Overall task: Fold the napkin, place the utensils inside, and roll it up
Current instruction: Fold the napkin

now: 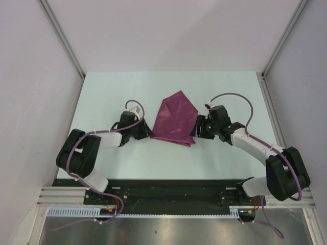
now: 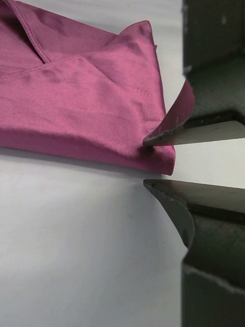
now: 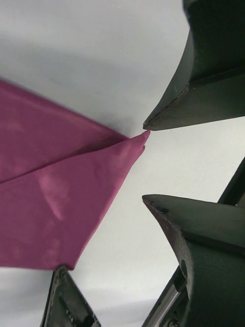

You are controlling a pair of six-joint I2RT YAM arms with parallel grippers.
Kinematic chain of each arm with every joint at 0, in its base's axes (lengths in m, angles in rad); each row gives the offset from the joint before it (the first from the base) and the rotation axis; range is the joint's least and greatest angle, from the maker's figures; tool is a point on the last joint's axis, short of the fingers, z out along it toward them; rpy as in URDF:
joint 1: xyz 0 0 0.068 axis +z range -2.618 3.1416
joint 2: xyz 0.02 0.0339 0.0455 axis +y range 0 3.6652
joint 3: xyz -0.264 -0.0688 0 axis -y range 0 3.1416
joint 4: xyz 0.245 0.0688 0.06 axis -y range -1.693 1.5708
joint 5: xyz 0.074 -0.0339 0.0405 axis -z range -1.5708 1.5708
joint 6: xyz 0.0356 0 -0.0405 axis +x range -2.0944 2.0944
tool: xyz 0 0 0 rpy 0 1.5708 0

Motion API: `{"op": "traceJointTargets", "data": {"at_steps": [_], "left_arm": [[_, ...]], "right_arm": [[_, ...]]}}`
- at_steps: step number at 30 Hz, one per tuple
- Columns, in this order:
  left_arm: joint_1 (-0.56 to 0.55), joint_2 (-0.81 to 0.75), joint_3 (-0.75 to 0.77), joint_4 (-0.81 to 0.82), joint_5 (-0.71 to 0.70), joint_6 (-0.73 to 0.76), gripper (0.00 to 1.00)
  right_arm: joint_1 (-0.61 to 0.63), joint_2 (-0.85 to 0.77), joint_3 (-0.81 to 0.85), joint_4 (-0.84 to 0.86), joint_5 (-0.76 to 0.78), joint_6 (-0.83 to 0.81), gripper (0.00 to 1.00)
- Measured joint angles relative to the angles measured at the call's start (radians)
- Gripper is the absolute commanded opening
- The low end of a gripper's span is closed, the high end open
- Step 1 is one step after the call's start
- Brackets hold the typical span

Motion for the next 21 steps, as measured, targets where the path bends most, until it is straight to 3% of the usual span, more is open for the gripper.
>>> {"op": "traceJointTargets", "data": {"at_steps": [16, 18, 21], "left_arm": [[-0.023, 0.002, -0.001, -0.001, -0.011, 0.000, 0.37], [-0.027, 0.002, -0.001, -0.001, -0.012, 0.000, 0.35], [-0.033, 0.002, -0.001, -0.003, -0.015, 0.000, 0.17]], "right_arm": [[0.022, 0.003, 0.059, 0.011, -0.018, -0.044, 0.59], [0.024, 0.009, 0.059, 0.014, -0.022, -0.045, 0.59], [0.029, 0.011, 0.059, 0.023, -0.027, -0.053, 0.60]]}}
